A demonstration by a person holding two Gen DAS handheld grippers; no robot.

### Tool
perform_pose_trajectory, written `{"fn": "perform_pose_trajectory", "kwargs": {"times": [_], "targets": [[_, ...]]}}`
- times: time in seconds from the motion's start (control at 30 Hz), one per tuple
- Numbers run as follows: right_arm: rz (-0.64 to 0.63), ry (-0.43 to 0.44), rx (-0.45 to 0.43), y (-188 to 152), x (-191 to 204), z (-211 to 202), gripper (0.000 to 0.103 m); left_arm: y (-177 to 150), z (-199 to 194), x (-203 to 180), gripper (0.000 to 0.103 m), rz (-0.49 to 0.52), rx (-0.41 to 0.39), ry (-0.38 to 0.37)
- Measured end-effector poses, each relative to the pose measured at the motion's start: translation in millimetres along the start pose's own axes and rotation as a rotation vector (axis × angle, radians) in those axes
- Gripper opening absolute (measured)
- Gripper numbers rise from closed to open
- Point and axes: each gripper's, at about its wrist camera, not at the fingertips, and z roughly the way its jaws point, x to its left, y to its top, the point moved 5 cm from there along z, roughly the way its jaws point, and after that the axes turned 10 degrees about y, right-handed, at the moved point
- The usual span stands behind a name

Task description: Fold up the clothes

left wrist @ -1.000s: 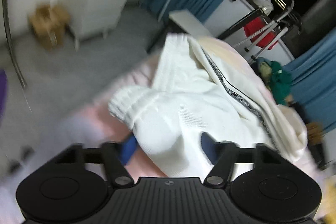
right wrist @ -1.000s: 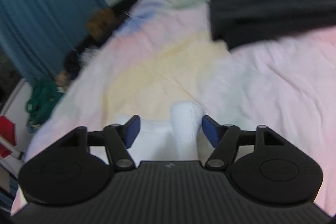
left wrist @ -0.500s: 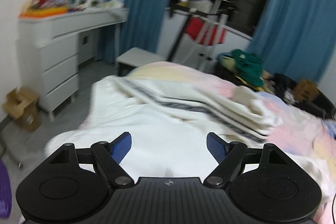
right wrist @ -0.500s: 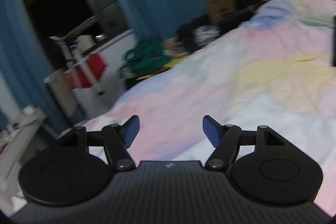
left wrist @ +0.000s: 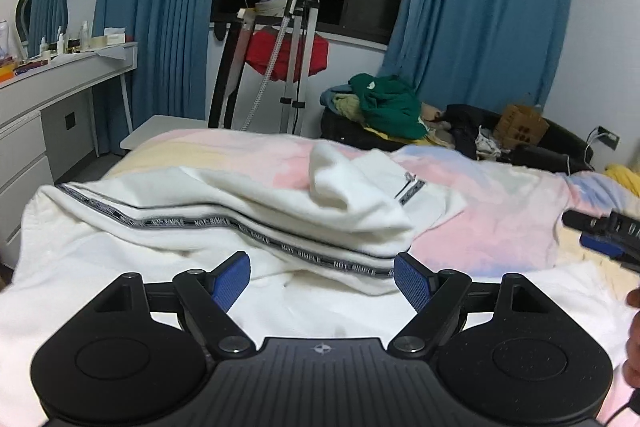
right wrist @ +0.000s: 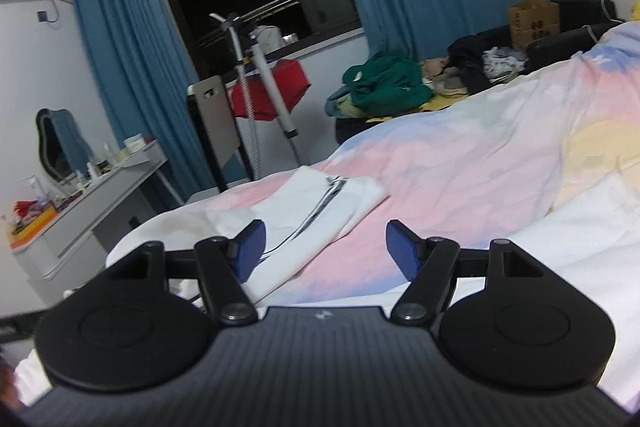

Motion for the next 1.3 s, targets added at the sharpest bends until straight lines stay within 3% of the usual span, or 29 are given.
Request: {"fn": "perform_pose_trajectory", "kwargs": {"times": [0.3, 0.6, 0.77, 0.9, 1.13, 1.23, 1.3], "targets": [[-0.046, 0.035, 0.024, -15.5, 21.0, 20.5, 0.07, -18.9, 16.6, 3.2, 0.081, 0.0, -0.028, 0.053], [0.009, 0.038, 0.142, -41.6, 21.6, 50.6, 0.07, -24.1, 21.0, 17.7, 0.082, -0.009, 0.007, 0.064], [0.125, 0.052, 0.241, -31.6, 4.4, 99.2, 0.07, -31.1, 22.3, 30.7, 0.083, -0.073, 0.022, 0.102], [0.3, 0.056, 0.245, -21.7, -24.0, 154.9, 0.069, -34.2, 38.1, 37.8, 0.083, -0.092, 0.011, 0.107], [0.448, -0.073, 0.194, -36.1, -67.7, 249.4, 0.069, -41.3, 84.5, 46.1, 0.083, -0.153, 0.061, 0.038], [0.413, -0.108, 0.146, -32.7, -72.1, 278.0, 0.06, -43.6, 97.4, 51.8, 0.083, -0.173, 0.062, 0.015], [0.357, -0.156, 0.146, -24.3, -68.3, 295.8, 0.034, -45.2, 105.9, 55.5, 0.083, -0.186, 0.063, 0.0]]}}
